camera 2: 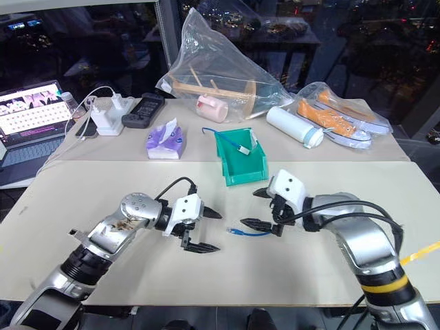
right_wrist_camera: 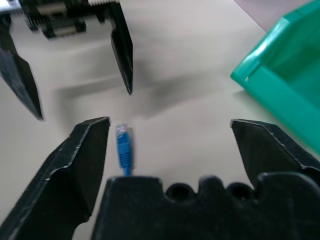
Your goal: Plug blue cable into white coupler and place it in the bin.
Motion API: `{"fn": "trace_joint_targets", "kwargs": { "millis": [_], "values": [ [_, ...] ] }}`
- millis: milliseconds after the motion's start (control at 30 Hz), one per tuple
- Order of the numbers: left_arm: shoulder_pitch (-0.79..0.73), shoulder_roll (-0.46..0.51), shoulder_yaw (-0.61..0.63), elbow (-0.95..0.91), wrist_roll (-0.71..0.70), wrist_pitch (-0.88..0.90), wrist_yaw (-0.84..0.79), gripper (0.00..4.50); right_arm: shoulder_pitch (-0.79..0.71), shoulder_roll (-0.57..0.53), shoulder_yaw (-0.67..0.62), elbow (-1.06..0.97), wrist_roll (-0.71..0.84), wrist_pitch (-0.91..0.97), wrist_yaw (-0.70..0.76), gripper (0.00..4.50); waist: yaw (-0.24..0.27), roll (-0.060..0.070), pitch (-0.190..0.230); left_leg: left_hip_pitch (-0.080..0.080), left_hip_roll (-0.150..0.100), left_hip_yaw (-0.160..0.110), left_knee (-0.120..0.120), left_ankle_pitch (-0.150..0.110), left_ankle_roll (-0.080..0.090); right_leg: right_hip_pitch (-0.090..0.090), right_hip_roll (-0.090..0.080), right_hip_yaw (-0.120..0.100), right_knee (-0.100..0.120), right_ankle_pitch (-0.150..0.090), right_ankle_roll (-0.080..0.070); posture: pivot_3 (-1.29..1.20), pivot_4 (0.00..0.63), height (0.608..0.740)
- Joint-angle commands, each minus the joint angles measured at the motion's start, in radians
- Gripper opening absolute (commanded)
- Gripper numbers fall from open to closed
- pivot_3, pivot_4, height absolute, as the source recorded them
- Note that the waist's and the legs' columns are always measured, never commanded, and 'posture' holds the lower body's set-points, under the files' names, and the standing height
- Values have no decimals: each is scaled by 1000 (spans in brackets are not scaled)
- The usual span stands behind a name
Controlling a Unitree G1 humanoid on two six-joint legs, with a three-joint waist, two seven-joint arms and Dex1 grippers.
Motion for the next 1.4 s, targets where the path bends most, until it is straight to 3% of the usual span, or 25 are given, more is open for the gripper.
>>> {"fn": "trace_joint_targets", "kwargs": {
  "millis": [33, 200, 300, 500, 667, 800, 867, 933, 1067, 1200, 1400],
  "values": [
    [-24, -55, -29, 131, 54, -111, 23, 4500, 49, -24, -110, -123, 69, 84, -52, 4437, 6, 0, 0, 0, 0, 0, 0, 0, 0, 0, 0, 0, 0, 0, 0, 0, 150, 740],
    [-52, -100, -52, 229, 99, -185, 11, 4500, 140, -37, -209, -205, 135, 160, -102, 4437, 18, 0, 0, 1, 0, 0, 1, 0, 0, 1, 0, 0, 0, 0, 0, 0, 150, 740],
    [-58, -120, -56, 260, 106, -197, 4, 3831, 176, -52, -264, -244, 180, 207, -120, 4500, 21, 0, 0, 1, 0, 0, 1, 0, 0, 2, 0, 0, 0, 0, 0, 0, 150, 740],
    [-69, -151, -53, 321, 123, -225, 8, 1706, 215, -46, -348, -317, 320, 340, -174, 4500, 22, 0, 0, 2, 0, 0, 2, 0, 0, 3, 0, 0, 0, 0, 0, 0, 150, 740],
    [-74, -175, -39, 338, 123, -221, 27, 73, 325, 29, -430, -404, 523, 503, -276, 4500, 26, 0, 0, 2, 0, 0, 3, 0, 1, 4, 0, 0, 0, 1, 0, 0, 150, 740],
    [-54, -176, -25, 266, 109, -175, 38, 42, 392, 204, -509, -411, 645, 643, -512, 4500, 27, 0, -1, 2, 0, 0, 3, 0, 1, 4, 0, 0, 1, 1, 0, 0, 150, 740],
    [-33, -183, -10, 196, 80, -122, 48, 42, 435, 332, -532, -358, 917, 550, -776, 4500, 25, 0, -1, 2, 0, -1, 3, 0, 1, 4, 0, 0, 1, 1, 0, 0, 150, 740],
    [-5, -194, 9, 102, 34, -45, 57, 42, 502, 372, -501, -331, 1179, 414, -1016, 4500, 20, 1, -1, 2, 0, -1, 2, 0, 1, 2, 0, 0, 2, 1, 0, 0, 150, 740],
    [41, -213, 40, -61, -47, 124, 90, 42, 592, 414, -391, -363, 1438, 164, -1363, 4500, 17, 2, 0, 1, 0, -1, 2, 0, 1, 1, 0, 1, 1, 1, 0, 0, 150, 740],
    [58, -205, 34, -114, -24, 155, 146, 42, 588, 475, -269, -403, 1543, -42, -1585, 4500, 10, 2, -1, 2, 0, -1, 2, 0, 1, 2, 0, 1, 2, 1, 0, 0, 150, 740],
    [78, -207, 19, -161, -36, 194, 179, 42, 550, 471, -148, -444, 1533, -180, -1704, 4500, 7, 2, -1, 2, 0, -1, 2, 0, 1, 2, 1, 1, 1, 1, 0, 0, 150, 740]
  ]
}}
